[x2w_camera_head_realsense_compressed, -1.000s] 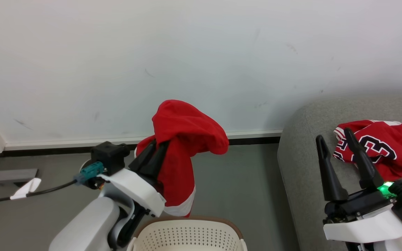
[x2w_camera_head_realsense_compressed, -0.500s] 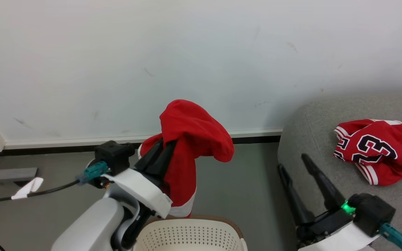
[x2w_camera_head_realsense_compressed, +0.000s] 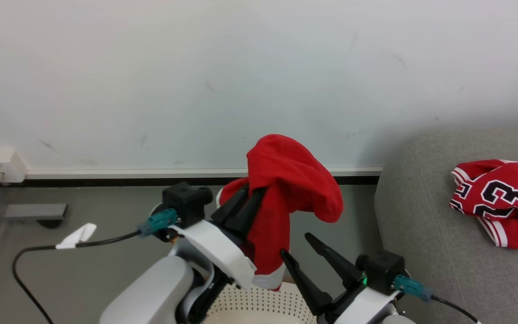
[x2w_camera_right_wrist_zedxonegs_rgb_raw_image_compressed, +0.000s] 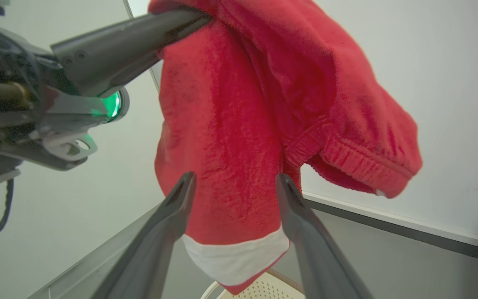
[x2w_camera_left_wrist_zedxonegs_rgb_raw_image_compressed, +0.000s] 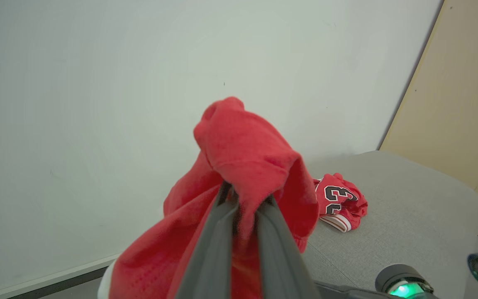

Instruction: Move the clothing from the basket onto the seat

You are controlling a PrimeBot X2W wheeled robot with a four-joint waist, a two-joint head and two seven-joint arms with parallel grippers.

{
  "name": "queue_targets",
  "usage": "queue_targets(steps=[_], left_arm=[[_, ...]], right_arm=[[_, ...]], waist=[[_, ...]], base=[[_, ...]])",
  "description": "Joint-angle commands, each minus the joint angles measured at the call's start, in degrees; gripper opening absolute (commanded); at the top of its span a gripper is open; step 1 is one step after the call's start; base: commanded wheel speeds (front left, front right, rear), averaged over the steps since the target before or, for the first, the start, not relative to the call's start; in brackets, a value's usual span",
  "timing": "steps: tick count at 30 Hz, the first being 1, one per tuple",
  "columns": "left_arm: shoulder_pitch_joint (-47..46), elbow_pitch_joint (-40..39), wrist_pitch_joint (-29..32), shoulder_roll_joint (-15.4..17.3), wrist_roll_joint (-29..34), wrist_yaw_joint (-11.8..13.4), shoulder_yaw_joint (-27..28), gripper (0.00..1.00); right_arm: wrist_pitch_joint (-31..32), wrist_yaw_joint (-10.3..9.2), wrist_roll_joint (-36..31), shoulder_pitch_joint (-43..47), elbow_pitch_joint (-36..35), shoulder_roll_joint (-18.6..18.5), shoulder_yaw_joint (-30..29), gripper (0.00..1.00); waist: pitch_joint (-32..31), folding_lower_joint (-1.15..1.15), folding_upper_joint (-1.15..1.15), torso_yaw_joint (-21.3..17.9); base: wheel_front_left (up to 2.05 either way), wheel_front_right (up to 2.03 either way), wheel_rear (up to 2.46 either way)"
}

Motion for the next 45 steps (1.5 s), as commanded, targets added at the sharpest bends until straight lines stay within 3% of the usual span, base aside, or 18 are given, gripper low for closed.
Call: queue_targets(steps=[1,10,24,25,26,27,28,40,41,43,44,45], left_arm=[[-0.65,0.34,-0.21,-0.34,0.37,-0.18,-0.18,0.00],[-0.95,1.82,-0.21,-4.36,0.88,-1.76,-3.70,0.00],[0.84,2.74,1.07,-8.34,-0.61,-3.27,-7.73,0.00],[0.88,2.82,1.17,-8.39,-0.70,-3.26,-7.80,0.00],[0.93,2.91,1.19,-8.41,-0.72,-3.25,-7.85,0.00],[0.98,3.03,1.21,-8.39,-0.82,-3.15,-7.83,0.00],[1.01,3.14,1.18,-8.31,-0.89,-2.99,-7.78,0.00],[1.34,5.87,-0.45,-6.85,-1.59,-1.14,-5.69,0.00],[1.51,5.99,-0.53,-6.78,-1.61,-0.99,-5.63,0.04],[1.86,6.42,-0.69,-6.52,-1.30,-0.69,-5.73,0.41],[2.08,6.63,-0.81,-6.45,-1.26,-0.73,-5.81,0.76],[2.28,6.73,-0.94,-6.38,-1.45,-0.76,-5.80,1.00]], right_arm=[[0.04,-0.09,0.71,-1.06,1.06,-0.04,0.85,1.00],[0.04,-0.09,4.46,-6.06,9.10,2.37,6.47,1.00],[0.04,-0.09,2.13,-8.50,18.84,3.98,1.45,1.00],[0.04,-0.09,2.06,-8.57,18.99,4.03,1.02,0.87],[0.04,-0.09,1.94,-8.65,19.08,4.08,0.57,0.49],[0.04,-0.09,1.80,-8.62,19.09,4.13,0.24,0.30],[0.04,-0.09,1.64,-8.58,19.12,4.19,0.03,0.00],[0.03,-0.09,-0.71,-6.47,15.52,3.45,-2.00,0.00],[0.03,-0.09,-0.94,-6.21,14.87,3.20,-2.49,0.00],[0.03,-0.09,-0.98,-5.36,13.29,2.92,-3.80,0.00],[0.03,-0.09,-0.89,-4.95,12.41,2.68,-4.32,0.00],[0.03,-0.09,-0.99,-4.55,11.51,2.33,-4.81,0.00]], waist=[[-0.12,-0.01,0.00,0.51],[-0.80,-0.01,0.00,3.69],[-1.43,-0.01,0.00,8.78],[-1.46,-0.01,0.00,8.94],[-1.48,-0.01,0.00,9.08],[-1.51,-0.01,0.00,9.19],[-1.52,-0.01,0.00,9.27],[-1.28,-0.01,0.00,7.20],[-1.24,-0.01,0.00,6.91],[-1.19,-0.01,0.00,6.38],[-1.14,-0.01,0.00,6.10],[-1.02,-0.01,0.00,5.77]], base=[[0.00,0.00,0.00],[0.00,0.00,0.00],[0.00,0.00,0.00],[0.00,0.00,0.00],[0.00,0.00,0.00],[0.00,0.00,0.00],[0.00,0.00,0.00],[0.00,0.00,0.00],[0.00,0.00,0.00],[0.00,0.00,0.00],[0.00,0.00,0.00],[0.00,0.00,0.00]])
